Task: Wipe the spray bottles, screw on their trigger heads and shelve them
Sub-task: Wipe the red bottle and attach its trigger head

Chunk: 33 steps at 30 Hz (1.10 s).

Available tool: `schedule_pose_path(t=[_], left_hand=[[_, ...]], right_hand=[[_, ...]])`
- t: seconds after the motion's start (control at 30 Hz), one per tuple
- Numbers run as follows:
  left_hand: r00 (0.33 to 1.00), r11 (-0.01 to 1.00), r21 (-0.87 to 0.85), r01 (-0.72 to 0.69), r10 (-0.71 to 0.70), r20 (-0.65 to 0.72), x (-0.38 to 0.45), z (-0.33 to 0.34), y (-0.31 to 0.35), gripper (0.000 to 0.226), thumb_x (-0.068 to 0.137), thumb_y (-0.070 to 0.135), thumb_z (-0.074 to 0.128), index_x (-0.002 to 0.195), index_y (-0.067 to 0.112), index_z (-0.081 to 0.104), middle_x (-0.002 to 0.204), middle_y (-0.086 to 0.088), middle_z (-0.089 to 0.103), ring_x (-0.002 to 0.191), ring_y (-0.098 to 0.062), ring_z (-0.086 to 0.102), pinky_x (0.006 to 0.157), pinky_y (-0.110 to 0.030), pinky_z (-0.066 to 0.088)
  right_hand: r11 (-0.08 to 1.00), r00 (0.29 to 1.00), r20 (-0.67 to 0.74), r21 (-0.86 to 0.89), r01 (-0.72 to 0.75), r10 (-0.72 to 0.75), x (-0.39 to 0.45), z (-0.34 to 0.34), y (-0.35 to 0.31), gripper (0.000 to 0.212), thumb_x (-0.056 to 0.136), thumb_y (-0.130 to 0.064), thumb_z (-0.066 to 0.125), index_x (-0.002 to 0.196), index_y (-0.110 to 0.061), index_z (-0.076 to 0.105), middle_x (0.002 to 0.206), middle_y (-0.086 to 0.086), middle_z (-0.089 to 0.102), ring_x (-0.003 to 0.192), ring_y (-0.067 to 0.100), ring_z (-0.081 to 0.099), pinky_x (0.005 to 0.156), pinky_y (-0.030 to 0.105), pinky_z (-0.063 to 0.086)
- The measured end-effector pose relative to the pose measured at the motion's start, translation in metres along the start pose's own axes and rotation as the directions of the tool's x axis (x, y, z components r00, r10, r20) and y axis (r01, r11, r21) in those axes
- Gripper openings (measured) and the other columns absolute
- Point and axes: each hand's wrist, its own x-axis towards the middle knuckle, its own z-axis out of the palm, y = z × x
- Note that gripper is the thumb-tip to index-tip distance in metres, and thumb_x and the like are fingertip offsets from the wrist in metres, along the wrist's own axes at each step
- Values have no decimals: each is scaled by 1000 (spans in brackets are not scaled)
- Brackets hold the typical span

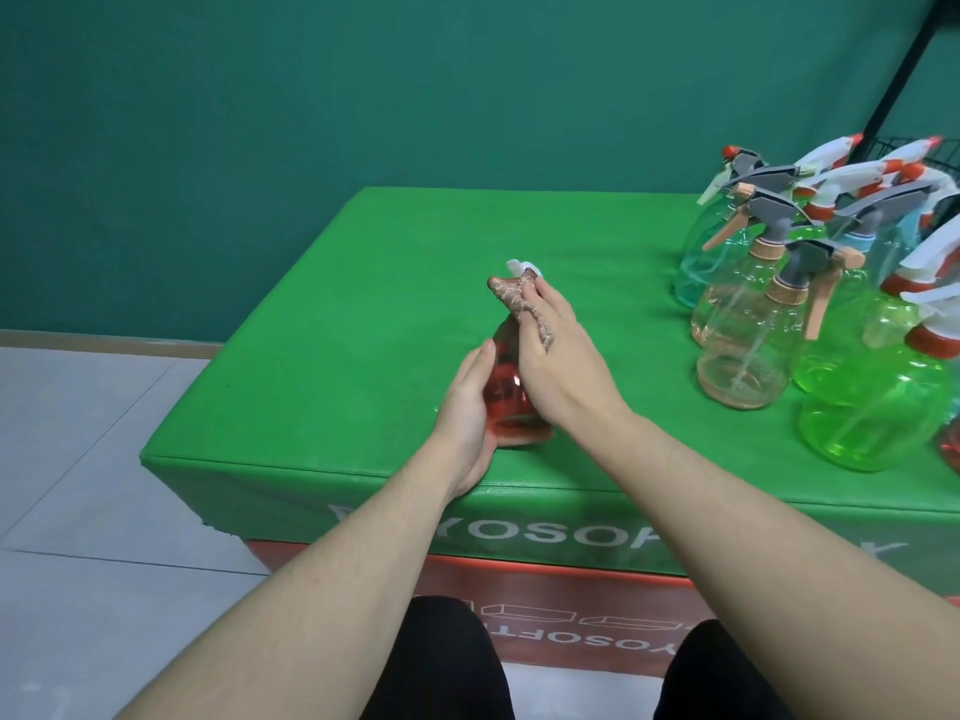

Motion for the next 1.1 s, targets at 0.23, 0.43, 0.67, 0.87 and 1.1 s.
schedule_pose_path(t=[0.23,0.43,0.67,0.87,1.1], left_hand=[[995,995,30,-93,93,-27,-2,4,-1,32,112,38,35,132,30,60,109,8,77,94,-9,75,67,-32,59],[992,994,46,-99,102,-69,-3,8,0,35,110,42,40,133,24,59,121,-1,75,112,-16,70,84,-32,57],[991,993,-23,-116,114,-71,-6,5,3,60,82,50,66,134,23,55,116,-10,76,104,-24,74,84,-36,61],[997,997,-20,-68,67,-45,-2,3,1,51,100,46,57,141,16,53,124,-16,73,116,-31,70,104,-47,54],[999,990,131,-49,49,3,-1,5,-1,41,106,48,49,135,22,63,126,-5,74,120,-24,68,103,-45,53]], right_hand=[[965,980,56,-172,198,-191,-27,1,7,61,99,-43,24,155,-23,39,164,0,29,153,10,17,125,25,10],[937,962,98,-223,269,-253,-61,-1,24,69,101,-47,33,161,-16,18,169,6,7,156,19,2,127,35,6],[909,955,176,-304,285,-240,-92,4,28,73,100,-51,31,160,-25,-2,167,-2,-17,155,19,-14,127,45,9],[913,964,144,-318,257,-222,-92,7,25,71,101,-51,29,161,-22,4,169,4,-9,156,22,-10,126,48,12],[926,983,12,-332,178,-185,-61,10,16,72,102,-51,21,161,-9,17,169,12,5,156,25,-1,127,41,7]])
